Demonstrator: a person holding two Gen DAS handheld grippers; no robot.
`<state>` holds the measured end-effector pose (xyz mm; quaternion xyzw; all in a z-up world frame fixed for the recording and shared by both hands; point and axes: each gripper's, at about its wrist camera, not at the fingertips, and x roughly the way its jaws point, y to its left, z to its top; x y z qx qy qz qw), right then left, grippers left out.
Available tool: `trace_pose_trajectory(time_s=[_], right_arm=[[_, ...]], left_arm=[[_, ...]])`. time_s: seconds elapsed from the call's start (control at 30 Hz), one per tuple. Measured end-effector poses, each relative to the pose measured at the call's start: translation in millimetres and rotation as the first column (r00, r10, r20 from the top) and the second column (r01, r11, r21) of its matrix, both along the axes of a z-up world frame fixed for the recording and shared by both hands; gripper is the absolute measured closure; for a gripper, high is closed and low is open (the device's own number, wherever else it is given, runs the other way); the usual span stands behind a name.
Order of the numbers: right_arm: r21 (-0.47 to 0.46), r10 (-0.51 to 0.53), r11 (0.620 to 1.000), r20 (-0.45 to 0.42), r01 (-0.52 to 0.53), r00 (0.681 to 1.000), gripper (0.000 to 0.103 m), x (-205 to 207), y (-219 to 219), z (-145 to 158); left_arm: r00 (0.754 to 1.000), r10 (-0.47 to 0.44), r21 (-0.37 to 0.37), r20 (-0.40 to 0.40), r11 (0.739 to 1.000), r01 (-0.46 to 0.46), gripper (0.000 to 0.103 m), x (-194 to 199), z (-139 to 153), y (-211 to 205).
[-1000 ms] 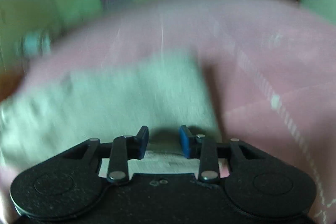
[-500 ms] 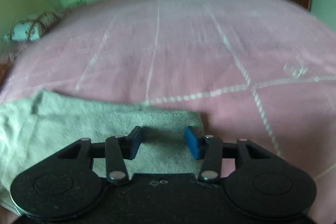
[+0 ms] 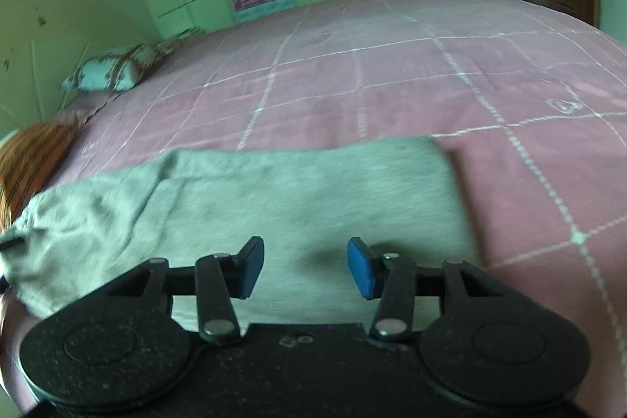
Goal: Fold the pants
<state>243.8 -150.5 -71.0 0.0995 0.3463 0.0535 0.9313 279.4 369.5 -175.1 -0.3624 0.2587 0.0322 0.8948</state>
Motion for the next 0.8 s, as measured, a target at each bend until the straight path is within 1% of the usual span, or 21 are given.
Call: trace_pose_trajectory(time_s=[0.03, 0.07, 0.1, 0.13, 0.17, 0.23, 0.27, 0.3, 0.33, 0.37, 0.4, 0.43, 0.5, 0.53, 0.57, 0.6, 0.63, 0.67, 0.7, 0.73, 0.8], right_arm=[[-0.007, 0.016, 1.0, 0.007, -0.016, 1.0, 0.064, -1, 11, 3], [-0.014, 0.054, 0.998, 0.013, -0.054, 0.998, 0.062, 1, 28, 5], [-0.022, 0.092, 0.996, 0.019, -0.092, 0.996, 0.06, 3, 42, 7], [-0.048, 0.142, 0.989, 0.036, -0.14, 0.989, 0.06, 3, 62, 7], [-0.073, 0.185, 0.981, 0.05, -0.181, 0.982, 0.057, 3, 78, 8], [-0.116, 0.276, 0.957, 0.061, -0.268, 0.959, 0.058, 1, 108, 3], [-0.17, 0.311, 0.938, 0.031, -0.301, 0.95, 0.06, 1, 123, -6], [-0.25, 0.324, 0.914, -0.02, -0.319, 0.946, 0.059, 2, 137, -19], [-0.325, 0.34, 0.886, -0.03, -0.33, 0.94, 0.058, -1, 148, -32], [-0.376, 0.35, 0.865, -0.021, -0.332, 0.937, 0.053, -5, 156, -36], [-0.416, 0.353, 0.847, -0.027, -0.331, 0.935, 0.051, -6, 163, -38], [-0.427, 0.346, 0.843, -0.034, -0.327, 0.938, 0.05, -5, 166, -36], [-0.408, 0.335, 0.855, -0.04, -0.322, 0.941, 0.049, -2, 163, -33], [-0.409, 0.342, 0.852, -0.039, -0.328, 0.939, 0.049, 0, 161, -33], [-0.393, 0.347, 0.858, -0.029, -0.33, 0.937, 0.051, -1, 157, -26], [-0.341, 0.337, 0.886, 0.009, -0.314, 0.942, 0.052, -5, 149, -19], [-0.256, 0.287, 0.931, 0.072, -0.261, 0.955, 0.051, -11, 132, -6], [-0.191, 0.237, 0.958, 0.103, -0.215, 0.966, 0.045, -16, 118, 0], [-0.128, 0.186, 0.977, 0.108, -0.172, 0.977, 0.039, -17, 102, 4], [-0.048, 0.118, 0.992, 0.091, -0.114, 0.989, 0.039, -16, 80, 5], [0.055, 0.026, 0.998, 0.068, -0.029, 0.997, 0.042, -17, 48, 6]], left_arm=[[1.0, -0.003, 0.02, 0.028, 1.0, 0.003, 0.071, -2, 2, -3], [0.999, -0.018, 0.073, 0.038, 0.997, 0.015, 0.071, -3, 6, -9], [0.999, -0.028, 0.085, 0.044, 0.996, 0.024, 0.071, -4, 7, -11], [0.998, -0.03, 0.066, 0.049, 0.997, 0.027, 0.071, -5, 5, -8], [0.998, -0.034, 0.045, 0.052, 0.998, 0.031, 0.071, -6, 3, -3], [0.998, -0.049, 0.032, 0.05, 0.998, 0.047, 0.071, -8, -2, 3], [0.997, -0.06, 0.04, 0.047, 0.998, 0.058, 0.071, -9, -4, 3], [0.997, -0.068, 0.042, 0.045, 0.997, 0.066, 0.071, -9, -5, 4], [0.997, -0.071, 0.043, 0.044, 0.997, 0.069, 0.071, -11, -5, 5], [0.996, -0.075, 0.054, 0.045, 0.996, 0.073, 0.071, -12, -3, 3], [0.996, -0.078, 0.062, 0.048, 0.995, 0.075, 0.071, -12, 0, 2], [0.996, -0.076, 0.056, 0.054, 0.996, 0.073, 0.071, -15, 3, 2], [0.995, -0.073, 0.059, 0.071, 0.996, 0.069, 0.071, -19, 10, 0], [0.994, -0.073, 0.067, 0.078, 0.995, 0.068, 0.071, -20, 15, -2], [0.993, -0.074, 0.072, 0.089, 0.995, 0.067, 0.071, -23, 21, -4], [0.992, -0.075, 0.08, 0.103, 0.995, 0.067, 0.071, -26, 28, -8], [0.99, -0.077, 0.095, 0.115, 0.993, 0.066, 0.071, -29, 35, -13], [0.989, -0.082, 0.115, 0.126, 0.991, 0.068, 0.071, -31, 42, -21], [0.985, -0.097, 0.139, 0.141, 0.987, 0.078, 0.071, -32, 50, -29], [0.981, -0.115, 0.169, 0.157, 0.982, 0.088, 0.071, -33, 58, -40], [0.97, -0.158, 0.22, 0.183, 0.969, 0.117, 0.071, -34, 73, -69]])
